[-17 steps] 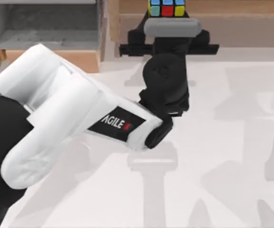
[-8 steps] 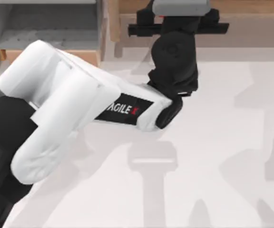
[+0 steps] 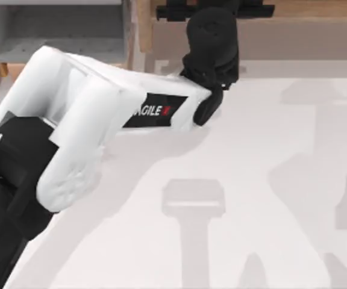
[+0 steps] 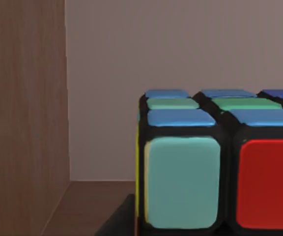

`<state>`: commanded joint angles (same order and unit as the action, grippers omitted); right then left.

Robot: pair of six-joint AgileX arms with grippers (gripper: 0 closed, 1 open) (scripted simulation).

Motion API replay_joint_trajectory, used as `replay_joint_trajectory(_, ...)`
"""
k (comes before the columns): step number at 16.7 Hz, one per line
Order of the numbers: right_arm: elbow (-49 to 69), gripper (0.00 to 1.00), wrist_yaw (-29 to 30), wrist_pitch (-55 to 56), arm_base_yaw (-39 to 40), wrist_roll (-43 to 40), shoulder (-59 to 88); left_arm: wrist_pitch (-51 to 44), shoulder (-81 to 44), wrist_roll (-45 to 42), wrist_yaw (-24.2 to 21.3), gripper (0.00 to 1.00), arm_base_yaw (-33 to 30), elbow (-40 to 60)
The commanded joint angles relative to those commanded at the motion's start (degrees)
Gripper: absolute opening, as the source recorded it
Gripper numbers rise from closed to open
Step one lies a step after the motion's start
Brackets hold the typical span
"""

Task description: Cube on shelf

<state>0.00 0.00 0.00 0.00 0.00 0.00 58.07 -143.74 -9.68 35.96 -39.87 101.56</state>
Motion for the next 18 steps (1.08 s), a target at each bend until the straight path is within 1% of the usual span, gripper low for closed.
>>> replay_joint_trajectory(6, 0.0, 1.0, 0.0, 0.0, 0.0, 0.0, 0.0, -1.6, -1.0, 0.4, -0.6, 0.0, 0.8, 1.4)
replay_joint_trajectory(18, 0.0, 1.0, 0.0, 0.0, 0.0, 0.0, 0.0, -1.6, -1.0, 0.4, -0.6, 0.9, 0.8, 1.4)
